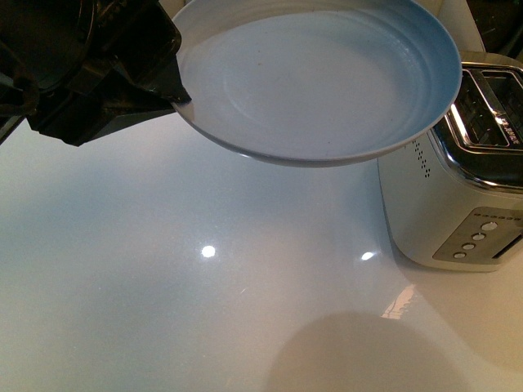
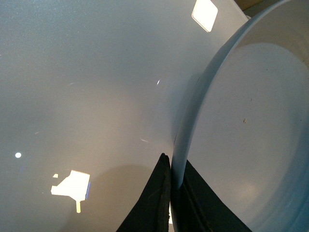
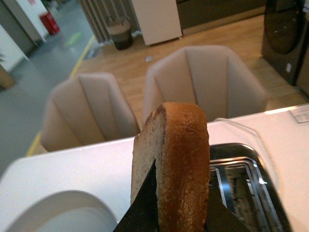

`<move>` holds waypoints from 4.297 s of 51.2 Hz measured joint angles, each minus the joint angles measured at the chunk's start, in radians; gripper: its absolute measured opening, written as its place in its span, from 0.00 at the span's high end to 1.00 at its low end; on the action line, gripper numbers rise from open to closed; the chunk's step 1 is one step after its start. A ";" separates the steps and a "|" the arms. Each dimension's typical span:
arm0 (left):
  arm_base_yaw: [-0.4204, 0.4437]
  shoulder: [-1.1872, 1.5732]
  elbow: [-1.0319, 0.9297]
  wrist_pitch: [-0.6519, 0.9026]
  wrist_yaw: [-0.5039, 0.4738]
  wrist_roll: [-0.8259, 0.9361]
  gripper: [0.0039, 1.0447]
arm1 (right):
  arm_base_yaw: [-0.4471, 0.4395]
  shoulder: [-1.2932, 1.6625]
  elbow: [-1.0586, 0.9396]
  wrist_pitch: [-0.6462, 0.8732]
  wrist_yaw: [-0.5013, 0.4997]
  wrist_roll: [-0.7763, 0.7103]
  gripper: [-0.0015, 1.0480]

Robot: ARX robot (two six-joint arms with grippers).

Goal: Left arm holds plate, right arm toasts bread

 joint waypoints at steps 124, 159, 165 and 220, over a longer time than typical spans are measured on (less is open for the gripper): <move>0.000 0.000 0.000 0.000 0.000 -0.002 0.97 | -0.115 0.660 0.191 -0.002 0.026 -0.263 0.96; 0.000 0.000 0.000 0.000 0.000 -0.002 0.97 | -0.115 0.625 0.090 0.099 -0.006 -0.217 0.31; 0.000 0.000 0.000 0.000 0.000 -0.002 0.97 | -0.121 0.539 0.047 0.130 -0.012 -0.222 0.18; 0.000 0.000 0.002 0.000 0.002 -0.002 0.97 | -0.290 -0.357 -0.658 0.440 -0.285 -0.299 0.98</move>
